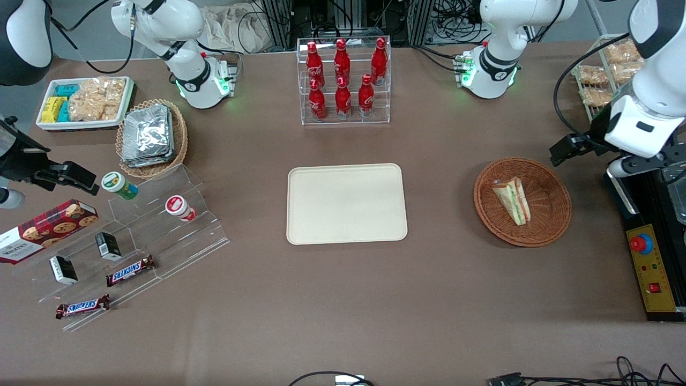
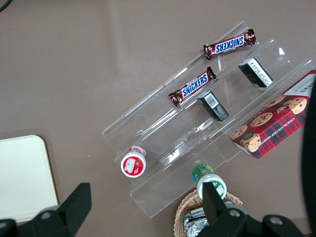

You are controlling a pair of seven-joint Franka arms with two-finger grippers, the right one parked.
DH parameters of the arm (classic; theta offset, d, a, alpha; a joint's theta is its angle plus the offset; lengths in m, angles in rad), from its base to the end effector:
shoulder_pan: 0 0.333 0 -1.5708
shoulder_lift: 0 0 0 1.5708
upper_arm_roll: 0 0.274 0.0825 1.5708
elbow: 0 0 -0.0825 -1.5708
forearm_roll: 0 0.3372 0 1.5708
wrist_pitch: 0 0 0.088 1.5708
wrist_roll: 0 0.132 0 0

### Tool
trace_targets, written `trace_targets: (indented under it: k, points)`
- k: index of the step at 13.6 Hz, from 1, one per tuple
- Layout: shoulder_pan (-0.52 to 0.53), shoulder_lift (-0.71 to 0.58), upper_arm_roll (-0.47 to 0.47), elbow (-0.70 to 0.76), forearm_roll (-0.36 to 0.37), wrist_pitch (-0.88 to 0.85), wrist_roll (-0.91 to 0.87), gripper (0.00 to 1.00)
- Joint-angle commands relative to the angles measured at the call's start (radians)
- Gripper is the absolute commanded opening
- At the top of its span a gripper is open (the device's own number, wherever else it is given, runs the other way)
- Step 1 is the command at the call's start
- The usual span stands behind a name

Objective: Place sandwich from basket to tray
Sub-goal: 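Move the open left gripper over the sandwich in the wicker basket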

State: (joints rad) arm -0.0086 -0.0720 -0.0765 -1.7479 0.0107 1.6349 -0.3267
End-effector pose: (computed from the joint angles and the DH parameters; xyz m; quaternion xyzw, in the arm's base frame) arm 0.4874 -0.0412 0.5233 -0.9925 -0.1202 0.0185 0.0121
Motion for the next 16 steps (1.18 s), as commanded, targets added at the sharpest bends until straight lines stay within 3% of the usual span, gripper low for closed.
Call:
trace_targets:
  k: [1,5,8,14,16]
  points:
    - [0.050,-0.003,-0.055,0.014,0.009,-0.030,0.009,1.00]
    - [0.059,0.011,-0.074,0.021,0.011,-0.037,0.015,1.00]
    - [0.058,0.012,-0.072,-0.069,0.014,0.017,0.000,1.00]
    - [0.059,0.014,-0.052,-0.476,0.015,0.499,-0.003,1.00]
    - [0.059,0.058,-0.046,-0.515,0.015,0.575,-0.003,1.00]
